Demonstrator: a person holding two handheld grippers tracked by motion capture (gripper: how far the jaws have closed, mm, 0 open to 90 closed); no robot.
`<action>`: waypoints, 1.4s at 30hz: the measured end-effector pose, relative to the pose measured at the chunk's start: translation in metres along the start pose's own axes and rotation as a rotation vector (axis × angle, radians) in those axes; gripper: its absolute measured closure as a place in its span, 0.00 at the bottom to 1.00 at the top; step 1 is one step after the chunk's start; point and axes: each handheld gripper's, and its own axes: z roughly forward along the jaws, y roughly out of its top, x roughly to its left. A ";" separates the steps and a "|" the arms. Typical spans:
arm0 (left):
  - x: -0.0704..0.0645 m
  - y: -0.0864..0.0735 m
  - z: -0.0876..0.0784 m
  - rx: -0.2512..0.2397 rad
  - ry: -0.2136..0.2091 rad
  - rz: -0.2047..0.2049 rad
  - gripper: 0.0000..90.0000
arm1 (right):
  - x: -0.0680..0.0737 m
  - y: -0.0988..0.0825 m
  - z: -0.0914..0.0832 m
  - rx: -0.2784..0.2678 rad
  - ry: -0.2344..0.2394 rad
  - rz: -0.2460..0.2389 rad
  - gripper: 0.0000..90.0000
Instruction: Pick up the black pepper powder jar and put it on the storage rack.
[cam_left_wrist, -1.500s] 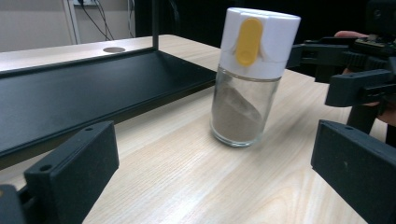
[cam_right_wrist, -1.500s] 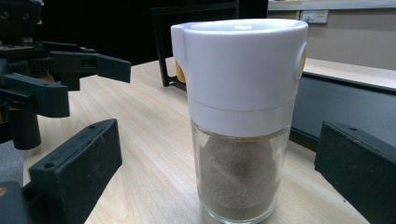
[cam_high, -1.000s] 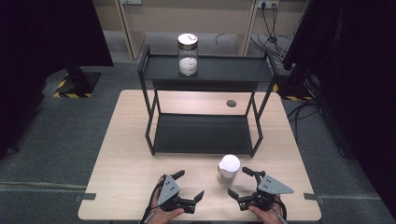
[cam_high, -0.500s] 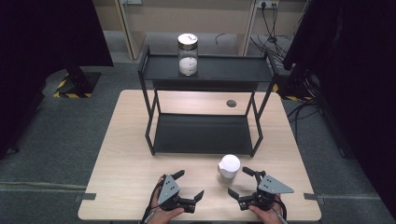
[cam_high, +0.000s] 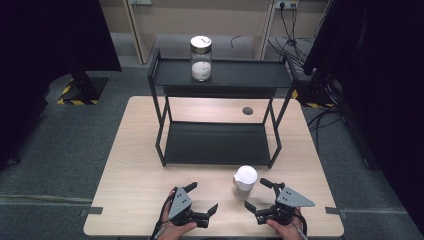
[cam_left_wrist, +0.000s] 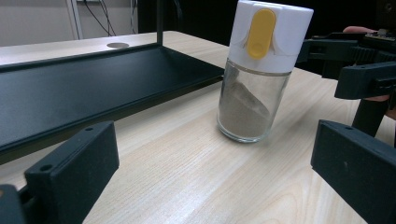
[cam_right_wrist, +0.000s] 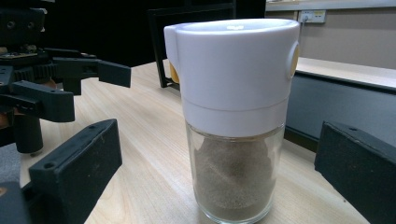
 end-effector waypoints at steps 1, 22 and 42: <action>0.000 0.000 0.000 0.001 0.001 0.001 0.00 | 0.000 0.000 0.000 0.001 0.000 -0.001 0.01; 0.000 0.000 0.000 0.000 -0.004 -0.003 0.01 | -0.002 0.003 0.017 0.002 -0.022 0.001 0.03; 0.000 -0.001 -0.001 -0.002 -0.010 -0.006 0.01 | -0.004 0.009 0.040 0.038 -0.024 -0.036 0.21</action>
